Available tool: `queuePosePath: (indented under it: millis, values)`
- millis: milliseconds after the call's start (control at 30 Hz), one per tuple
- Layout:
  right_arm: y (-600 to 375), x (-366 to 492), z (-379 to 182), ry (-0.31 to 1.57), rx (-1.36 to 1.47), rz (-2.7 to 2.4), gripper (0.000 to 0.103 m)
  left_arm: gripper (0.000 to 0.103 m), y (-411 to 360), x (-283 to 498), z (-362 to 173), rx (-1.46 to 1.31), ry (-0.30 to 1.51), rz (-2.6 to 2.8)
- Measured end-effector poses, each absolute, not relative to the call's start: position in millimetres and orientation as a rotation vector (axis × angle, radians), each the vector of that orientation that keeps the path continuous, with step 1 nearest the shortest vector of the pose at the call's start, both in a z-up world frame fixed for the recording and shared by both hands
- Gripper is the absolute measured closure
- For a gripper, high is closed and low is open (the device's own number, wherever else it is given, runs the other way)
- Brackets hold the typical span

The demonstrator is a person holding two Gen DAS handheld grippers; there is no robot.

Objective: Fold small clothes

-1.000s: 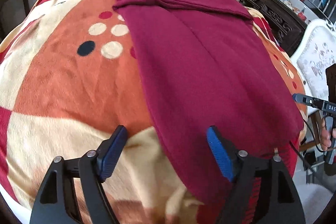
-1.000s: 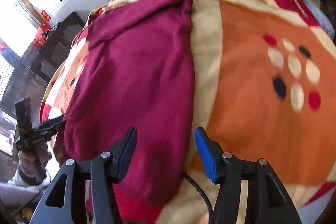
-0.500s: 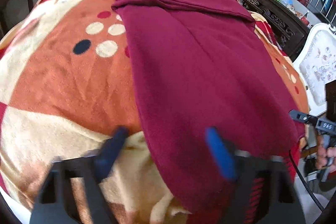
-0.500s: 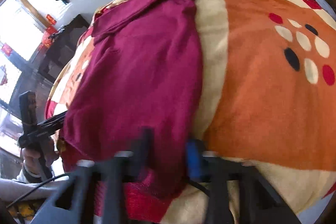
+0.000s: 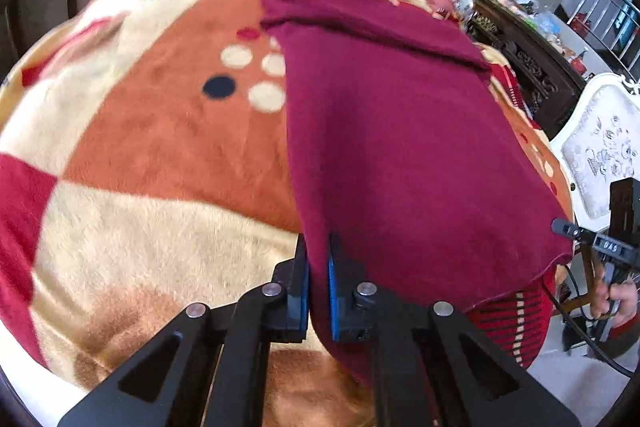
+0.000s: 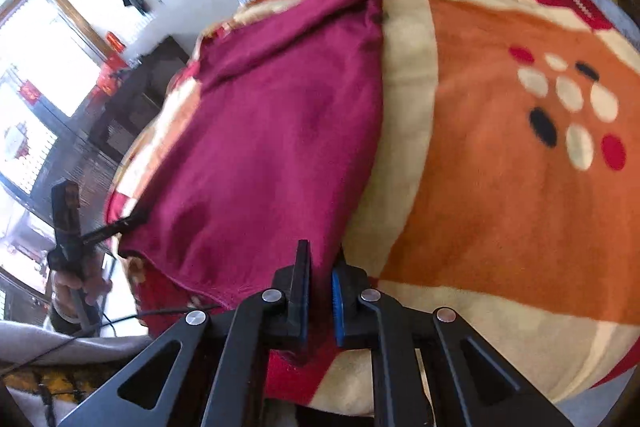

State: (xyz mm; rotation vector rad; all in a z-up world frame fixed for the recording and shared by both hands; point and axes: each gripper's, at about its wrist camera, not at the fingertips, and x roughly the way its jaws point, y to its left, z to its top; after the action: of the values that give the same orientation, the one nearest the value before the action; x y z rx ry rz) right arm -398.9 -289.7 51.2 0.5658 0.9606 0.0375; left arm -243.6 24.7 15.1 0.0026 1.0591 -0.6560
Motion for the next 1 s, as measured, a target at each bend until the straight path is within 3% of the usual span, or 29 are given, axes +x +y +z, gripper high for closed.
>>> queuePosePath:
  millis: [100, 167, 300, 667, 1000]
  values:
    - [-300.2, -398.1, 41.8, 0.965, 0.679, 0.056, 0.089, 0.096, 14.8, -248.9, 12.7, 0.067, 1.034, -0.649]
    - [-306.1, -399.8, 37.1, 0.966, 0.737, 0.083, 0.08, 0.096, 10.6, -251.7, 13.4, 0.099, 1.021, -0.646]
    - [-301.1, -396.4, 35.7, 0.969, 0.721, 0.102, 0.076, 0.094, 9.3, -248.1, 11.6, 0.102, 1.031, -0.636]
    - [-305.9, -377.3, 71.1, 0.856, 0.733, 0.241, 0.086, 0.094, 3.1, -242.6, 22.4, 0.135, 1.036, -0.64]
    - [-342.4, -290.5, 144.3, 0.635, 0.651, 0.261, 0.088, 0.095, -2.9, -168.9, 104.2, 0.015, 0.91, -0.706]
